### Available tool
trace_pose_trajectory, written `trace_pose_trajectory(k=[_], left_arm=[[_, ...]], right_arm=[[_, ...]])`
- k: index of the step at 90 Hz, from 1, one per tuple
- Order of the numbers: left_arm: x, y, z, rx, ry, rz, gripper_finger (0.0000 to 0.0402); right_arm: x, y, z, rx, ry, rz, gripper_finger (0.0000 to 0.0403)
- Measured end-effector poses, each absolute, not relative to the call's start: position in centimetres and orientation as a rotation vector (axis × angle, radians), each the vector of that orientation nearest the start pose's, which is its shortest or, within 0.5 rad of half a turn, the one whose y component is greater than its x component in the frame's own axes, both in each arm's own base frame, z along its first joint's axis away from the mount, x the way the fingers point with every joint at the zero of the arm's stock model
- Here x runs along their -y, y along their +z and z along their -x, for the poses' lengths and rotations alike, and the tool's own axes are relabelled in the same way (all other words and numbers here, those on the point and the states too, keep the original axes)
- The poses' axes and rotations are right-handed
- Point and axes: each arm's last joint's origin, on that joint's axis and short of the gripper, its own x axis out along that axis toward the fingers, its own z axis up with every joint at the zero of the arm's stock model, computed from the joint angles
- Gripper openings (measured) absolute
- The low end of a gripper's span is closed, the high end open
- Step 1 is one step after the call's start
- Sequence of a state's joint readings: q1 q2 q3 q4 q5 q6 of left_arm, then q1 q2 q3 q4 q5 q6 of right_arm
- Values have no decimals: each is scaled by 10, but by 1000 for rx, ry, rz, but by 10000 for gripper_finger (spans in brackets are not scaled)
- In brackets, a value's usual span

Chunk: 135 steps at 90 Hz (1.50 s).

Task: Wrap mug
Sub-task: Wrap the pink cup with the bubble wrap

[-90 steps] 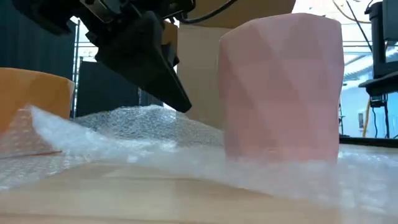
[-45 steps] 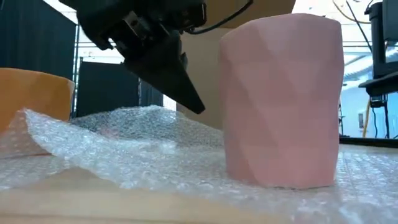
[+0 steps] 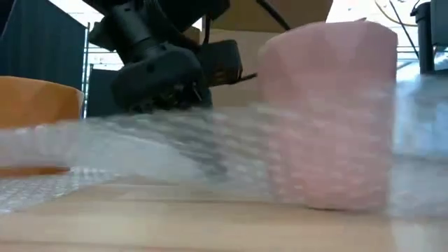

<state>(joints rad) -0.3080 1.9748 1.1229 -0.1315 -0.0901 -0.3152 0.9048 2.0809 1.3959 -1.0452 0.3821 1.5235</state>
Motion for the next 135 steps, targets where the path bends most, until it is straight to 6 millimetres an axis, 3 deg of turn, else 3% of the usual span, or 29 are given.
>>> trace_pose_trajectory(k=[18, 33, 48, 60, 70, 76, 100, 119, 135], left_arm=[[115, 123, -367, -964, -26, 151, 56], [115, 123, -368, -955, -20, 167, 56], [115, 132, -367, -936, -32, 178, 56], [116, 152, -365, -879, -51, 191, 56], [117, 160, -365, -851, -62, 189, 56], [117, 158, -364, -863, -67, 168, 56], [116, 150, -366, -874, -43, 149, 56], [114, 151, -366, -863, -39, 129, 56], [115, 151, -367, -858, -39, 129, 56]], right_arm=[[-234, 135, -212, -1285, -625, -101, 225], [-218, 144, -203, -1285, -582, -140, 225], [-219, 188, -198, -1206, -478, -249, 225], [-221, 228, -201, -1055, -350, -339, 225], [-210, 260, -213, -921, -335, -385, 225], [-199, 268, -227, -893, -366, -417, 225], [-161, 239, -280, -1091, -339, -415, 225], [-153, 212, -301, -1188, -315, -377, 219], [-146, 199, -311, -1209, -315, -355, 176]])
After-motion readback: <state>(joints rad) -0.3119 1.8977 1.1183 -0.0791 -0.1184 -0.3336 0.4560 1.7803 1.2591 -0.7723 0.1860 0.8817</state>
